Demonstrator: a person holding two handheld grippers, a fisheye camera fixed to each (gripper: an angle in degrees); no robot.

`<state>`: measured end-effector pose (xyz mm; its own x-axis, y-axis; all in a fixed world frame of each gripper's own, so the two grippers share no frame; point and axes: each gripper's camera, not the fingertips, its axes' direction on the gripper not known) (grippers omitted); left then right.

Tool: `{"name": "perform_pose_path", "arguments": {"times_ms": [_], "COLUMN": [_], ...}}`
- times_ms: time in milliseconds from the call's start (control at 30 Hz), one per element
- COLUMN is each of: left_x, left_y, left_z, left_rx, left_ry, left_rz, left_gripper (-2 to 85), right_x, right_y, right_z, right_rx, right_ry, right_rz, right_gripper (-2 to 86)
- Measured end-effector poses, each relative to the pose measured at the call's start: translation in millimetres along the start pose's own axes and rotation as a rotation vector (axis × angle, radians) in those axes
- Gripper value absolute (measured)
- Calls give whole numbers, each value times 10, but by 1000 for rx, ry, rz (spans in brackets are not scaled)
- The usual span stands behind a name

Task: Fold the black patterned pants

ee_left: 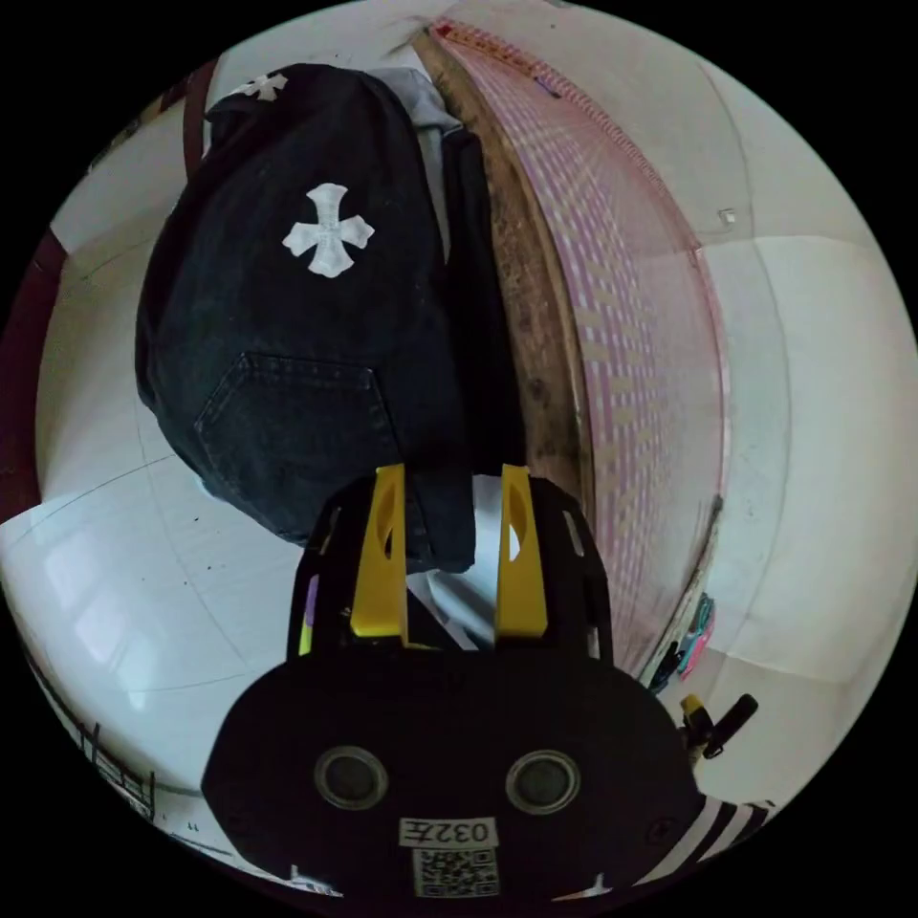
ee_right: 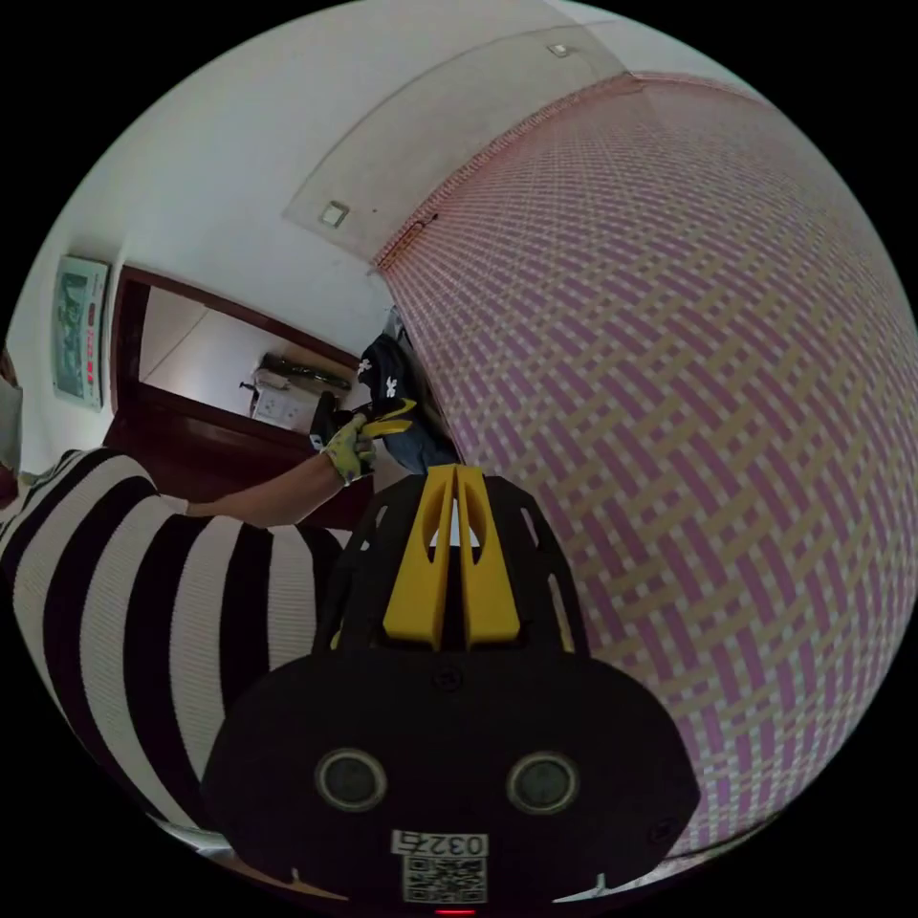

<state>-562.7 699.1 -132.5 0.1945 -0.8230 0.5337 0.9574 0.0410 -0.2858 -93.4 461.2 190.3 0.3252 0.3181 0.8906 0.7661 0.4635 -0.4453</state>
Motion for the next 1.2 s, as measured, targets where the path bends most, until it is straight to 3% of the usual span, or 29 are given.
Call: {"name": "perform_pose_path", "arguments": {"times_ms": [233,333,433,500,533,700,767,900,1033,1100,1200], "left_x": [-283,-549,-1062,-1644,-1792,-2841,-2866,-2199,-1407,-622,627], "left_y": [42,129,277,487,563,1356,1389,940,495,365,453], "left_z": [16,-32,-126,-227,-258,-789,-1134,-2232,-3144,-3690,-4257], "left_rx": [3,24,71,160,188,599,691,704,724,677,558], "left_ry": [-116,-58,168,485,560,1157,1244,1328,1404,1468,1406], "left_rz": [-15,-16,-81,-86,-86,-57,61,426,510,646,798], "left_gripper": [30,-5,-13,-14,-14,-12,-11,-9,-9,-9,-9], "right_x": [-209,-155,-105,-49,-26,169,187,250,237,215,257], "right_y": [-178,-158,-124,-85,-73,66,111,217,313,418,611], "right_z": [119,147,54,-69,-98,-275,-306,-345,-365,-416,-515], "right_rx": [-18,-48,-42,-6,4,61,70,108,124,141,181], "right_ry": [18,-4,-17,-23,-26,-69,-57,-97,-108,-95,-88], "right_rz": [-44,-67,-91,-102,-99,-57,-62,-51,-68,-83,-67], "right_gripper": [-10,-10,-10,-10,-10,-10,-10,-10,-10,-10,-10]}}
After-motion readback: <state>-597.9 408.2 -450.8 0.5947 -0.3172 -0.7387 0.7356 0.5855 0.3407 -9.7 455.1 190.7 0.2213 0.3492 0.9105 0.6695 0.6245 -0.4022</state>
